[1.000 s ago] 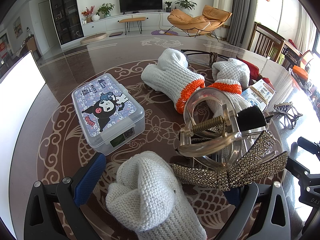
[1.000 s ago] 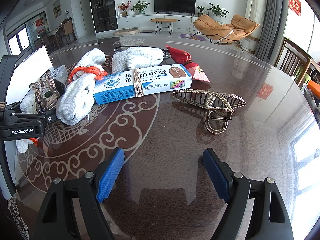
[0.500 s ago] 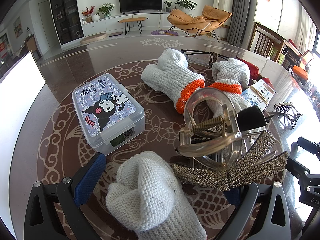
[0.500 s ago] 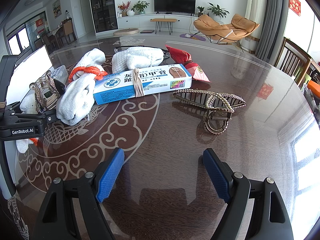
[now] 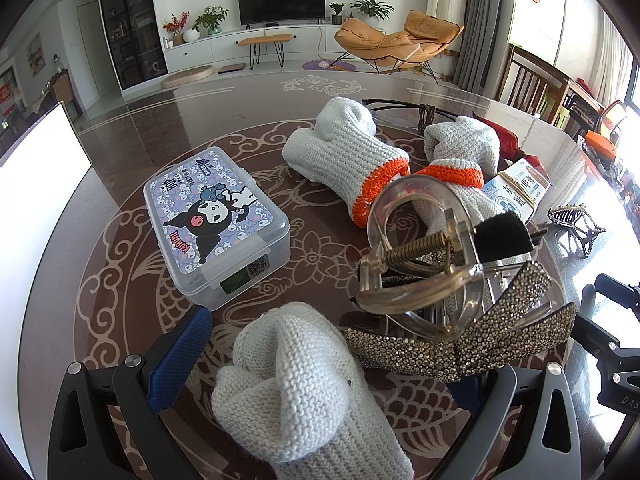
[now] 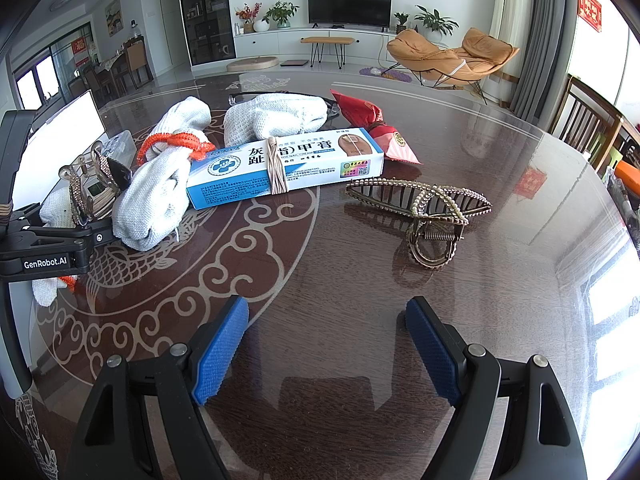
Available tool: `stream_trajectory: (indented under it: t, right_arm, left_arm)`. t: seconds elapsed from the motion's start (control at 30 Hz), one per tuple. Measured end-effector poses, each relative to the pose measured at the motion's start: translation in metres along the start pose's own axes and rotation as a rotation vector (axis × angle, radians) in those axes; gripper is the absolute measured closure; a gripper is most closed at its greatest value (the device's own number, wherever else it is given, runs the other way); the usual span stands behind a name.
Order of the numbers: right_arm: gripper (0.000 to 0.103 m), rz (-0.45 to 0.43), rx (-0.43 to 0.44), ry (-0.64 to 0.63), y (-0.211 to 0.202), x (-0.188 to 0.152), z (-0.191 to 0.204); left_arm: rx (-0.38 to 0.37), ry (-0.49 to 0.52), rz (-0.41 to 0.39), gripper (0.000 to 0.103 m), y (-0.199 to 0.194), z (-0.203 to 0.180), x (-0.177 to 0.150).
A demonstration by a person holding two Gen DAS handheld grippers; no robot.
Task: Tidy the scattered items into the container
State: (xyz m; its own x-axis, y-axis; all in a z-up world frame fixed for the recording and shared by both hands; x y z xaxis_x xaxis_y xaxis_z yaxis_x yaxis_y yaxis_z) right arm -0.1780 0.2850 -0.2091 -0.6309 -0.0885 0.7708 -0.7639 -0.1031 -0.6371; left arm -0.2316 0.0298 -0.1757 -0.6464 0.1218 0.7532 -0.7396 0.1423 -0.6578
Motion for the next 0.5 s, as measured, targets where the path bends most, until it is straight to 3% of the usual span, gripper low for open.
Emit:
stream_trajectory:
  t: [0.5]
  right_arm:
    - [0.021,0.000,0.000,0.000,-0.0001,0.0001,-0.0001]
  left_arm:
    - [0.000,0.000,0.000,0.000,0.0000,0.0000,0.0000]
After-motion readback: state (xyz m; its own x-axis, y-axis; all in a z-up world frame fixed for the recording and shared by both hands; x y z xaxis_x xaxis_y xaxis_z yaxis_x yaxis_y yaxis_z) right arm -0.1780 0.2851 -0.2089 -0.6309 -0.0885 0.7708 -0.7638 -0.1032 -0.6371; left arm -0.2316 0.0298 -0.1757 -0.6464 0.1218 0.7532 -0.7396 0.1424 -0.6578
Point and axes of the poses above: each gripper's, at about its wrist camera, not at the fingertips, and y roughly the way its jaws point, z to its left, x to its top, the point moved 8 cm from there along y, roughly the way its jaws point, and after that the axes turned 13 degrees about -z, right-handed, at the moved point
